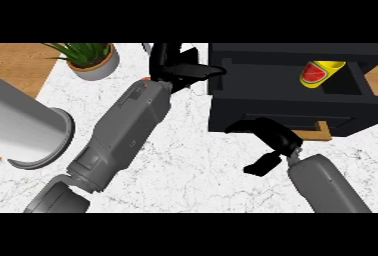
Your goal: Pick up the cup, place it into the drawer and close the drawer
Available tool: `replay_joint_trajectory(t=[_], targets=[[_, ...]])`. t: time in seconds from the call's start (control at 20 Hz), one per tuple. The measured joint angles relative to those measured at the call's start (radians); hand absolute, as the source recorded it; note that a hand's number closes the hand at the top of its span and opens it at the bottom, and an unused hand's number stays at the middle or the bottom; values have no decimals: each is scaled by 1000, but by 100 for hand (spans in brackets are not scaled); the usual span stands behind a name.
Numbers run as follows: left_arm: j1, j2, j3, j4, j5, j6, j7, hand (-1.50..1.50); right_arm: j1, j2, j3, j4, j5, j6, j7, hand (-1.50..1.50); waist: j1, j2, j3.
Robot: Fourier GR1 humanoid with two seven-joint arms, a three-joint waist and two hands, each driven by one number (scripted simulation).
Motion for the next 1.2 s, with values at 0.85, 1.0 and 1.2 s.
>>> replay_joint_trajectory(t=[0.85, 1.0, 1.2], targets=[[188, 133, -4, -197, 16, -134, 56, -150, -395, 10, -244, 670, -8, -167, -313, 150, 100, 17, 8], [206, 146, -11, -216, 14, -152, 65, -150, -397, 4, -264, 686, -34, -137, -329, 150, 109, 15, 8], [226, 159, -16, -234, 15, -170, 74, -150, -397, -8, -283, 690, -67, -84, -338, 150, 118, 16, 9]])
